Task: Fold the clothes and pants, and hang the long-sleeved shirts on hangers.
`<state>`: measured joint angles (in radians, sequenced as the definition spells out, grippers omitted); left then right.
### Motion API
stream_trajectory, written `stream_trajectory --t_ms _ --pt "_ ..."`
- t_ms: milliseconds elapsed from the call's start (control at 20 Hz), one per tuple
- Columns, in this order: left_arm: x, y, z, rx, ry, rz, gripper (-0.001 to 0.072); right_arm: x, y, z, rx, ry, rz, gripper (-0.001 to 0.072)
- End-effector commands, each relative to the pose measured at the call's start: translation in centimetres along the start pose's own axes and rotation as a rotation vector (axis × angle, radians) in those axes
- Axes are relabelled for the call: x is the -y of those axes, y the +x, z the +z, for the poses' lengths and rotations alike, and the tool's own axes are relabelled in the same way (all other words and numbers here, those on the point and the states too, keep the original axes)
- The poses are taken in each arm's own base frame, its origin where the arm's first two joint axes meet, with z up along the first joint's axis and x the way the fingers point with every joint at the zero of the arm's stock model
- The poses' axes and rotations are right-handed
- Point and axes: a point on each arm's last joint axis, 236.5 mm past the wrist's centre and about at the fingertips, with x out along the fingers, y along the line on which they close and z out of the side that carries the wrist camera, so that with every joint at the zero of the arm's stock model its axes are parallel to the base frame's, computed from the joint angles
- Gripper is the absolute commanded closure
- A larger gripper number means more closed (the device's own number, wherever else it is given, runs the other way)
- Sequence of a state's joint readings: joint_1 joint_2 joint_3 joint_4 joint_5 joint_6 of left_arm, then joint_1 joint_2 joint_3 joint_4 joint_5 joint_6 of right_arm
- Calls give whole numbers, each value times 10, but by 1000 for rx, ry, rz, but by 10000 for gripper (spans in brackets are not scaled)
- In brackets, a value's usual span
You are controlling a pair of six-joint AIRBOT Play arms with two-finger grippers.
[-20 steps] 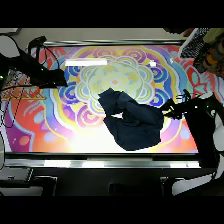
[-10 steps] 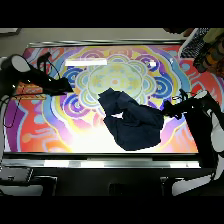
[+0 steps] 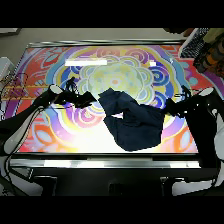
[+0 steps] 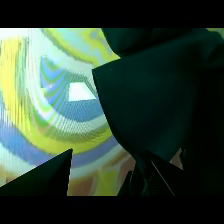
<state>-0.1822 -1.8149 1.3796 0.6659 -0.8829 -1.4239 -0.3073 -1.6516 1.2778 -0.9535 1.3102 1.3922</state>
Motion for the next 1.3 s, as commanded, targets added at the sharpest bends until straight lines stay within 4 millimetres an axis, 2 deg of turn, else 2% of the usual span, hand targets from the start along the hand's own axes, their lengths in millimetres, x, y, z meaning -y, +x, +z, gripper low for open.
stream_trajectory --t_ms 0,200,400,450,500,550,650,750,800,850,900,950,1100,1150,1250 --pt "-9 30 4 28 -48 -18 197 -5 -3 -8 -26 3 9 677" --pt "-7 38 15 54 -49 -25 197 -5 -3 -10 -36 3 11 677" --pt "0 51 15 41 -49 -36 198 -5 -3 -10 -36 4 11 677" --pt "0 53 14 43 -48 -35 217 -5 -3 -10 -36 4 11 677" --pt "2 54 13 40 -45 -35 276 -5 -3 -10 -36 3 11 677" --pt "1 55 12 40 -45 -34 277 -5 -3 -10 -36 3 11 677" --pt "2 55 12 34 -45 -36 339 -5 -3 -11 -38 4 11 677" --pt "2 55 11 34 -55 -36 342 -5 -3 -11 -41 4 12 677" --pt "2 55 11 34 -55 -36 401 -5 -3 -11 -41 3 12 677" --pt "1 54 12 35 -55 -34 498 -6 -3 -11 -41 3 12 677" --pt "1 53 14 39 -58 -37 656 -6 -3 -11 -42 4 12 677" --pt "3 52 16 41 -51 -41 695 -6 -3 -12 -43 4 12 678" --pt "17 41 30 57 -27 -68 697 -10 -11 -5 4 -12 7 679" --pt "23 32 37 64 -14 -81 698 -15 -20 3 51 -38 3 679" --pt "39 2 61 97 24 -114 699 -32 -48 21 164 -115 -5 680"
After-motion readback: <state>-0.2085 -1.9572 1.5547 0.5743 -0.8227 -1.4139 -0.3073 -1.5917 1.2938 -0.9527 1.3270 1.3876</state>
